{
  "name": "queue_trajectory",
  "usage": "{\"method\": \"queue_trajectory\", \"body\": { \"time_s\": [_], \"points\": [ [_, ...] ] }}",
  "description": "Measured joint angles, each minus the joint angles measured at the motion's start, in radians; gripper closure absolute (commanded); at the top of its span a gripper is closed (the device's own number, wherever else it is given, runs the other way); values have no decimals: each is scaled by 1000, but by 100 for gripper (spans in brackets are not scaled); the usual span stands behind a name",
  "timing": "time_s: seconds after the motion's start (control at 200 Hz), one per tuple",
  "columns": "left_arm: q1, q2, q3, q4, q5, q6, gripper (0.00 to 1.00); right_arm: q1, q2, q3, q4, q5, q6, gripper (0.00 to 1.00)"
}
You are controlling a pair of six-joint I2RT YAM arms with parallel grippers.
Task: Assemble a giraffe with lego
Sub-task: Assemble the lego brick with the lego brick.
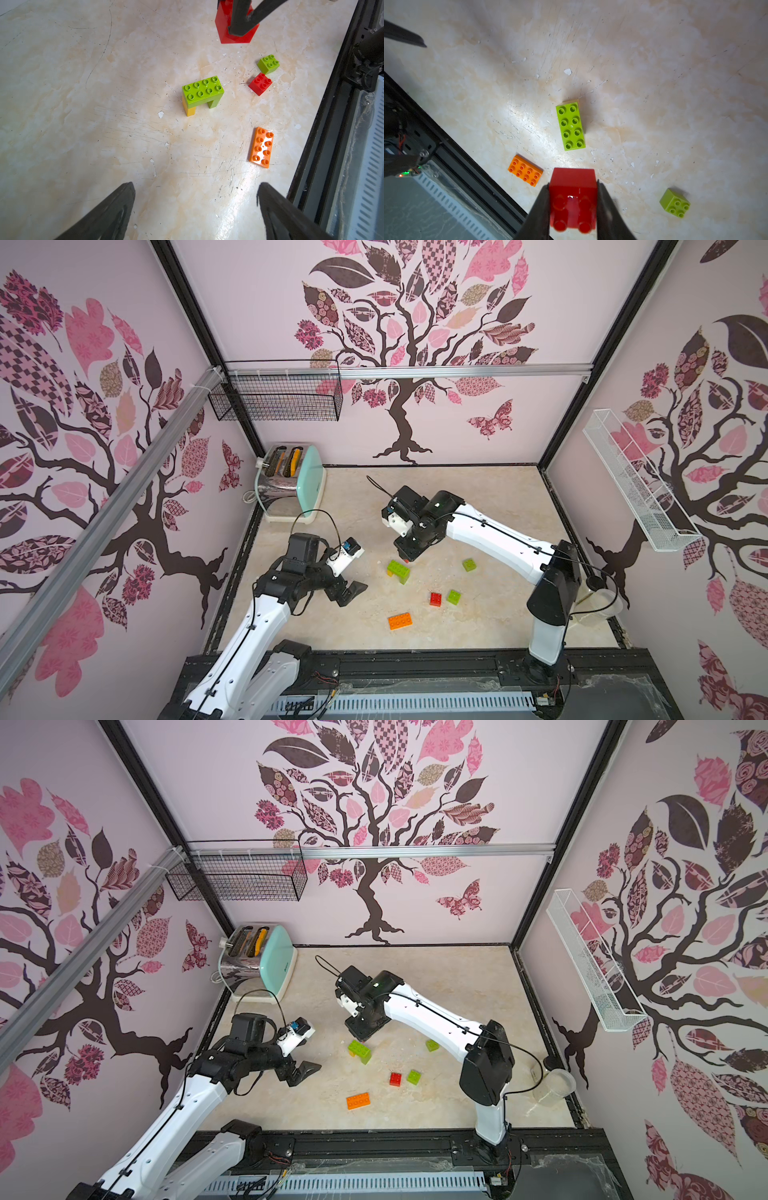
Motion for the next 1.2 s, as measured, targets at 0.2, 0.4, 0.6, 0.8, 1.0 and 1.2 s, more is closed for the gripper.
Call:
{"method": "queue_trajectory", "body": {
  "time_s": [0.2, 0.4, 0.6, 0.8, 1.0, 1.2],
  "points": [
    [0, 0, -6, 6, 2, -1, 2, 0, 79, 40, -75, -10, -74, 98],
    [5, 0, -7, 7, 3, -2, 2, 0, 124, 39, -72, -2, -69, 98],
    [13, 0, -7, 7, 4, -2, 2, 0, 124, -3, 5, 2, -45, 100],
    [14, 0, -7, 7, 4, -2, 2, 0, 124, -43, 68, 2, -40, 100],
    [14, 0, -12, 9, 6, -2, 2, 0, 124, -61, 95, 3, -58, 100],
    [14, 0, -13, 9, 12, -2, 2, 2, 124, -78, 108, -4, -67, 100]
  ]
}}
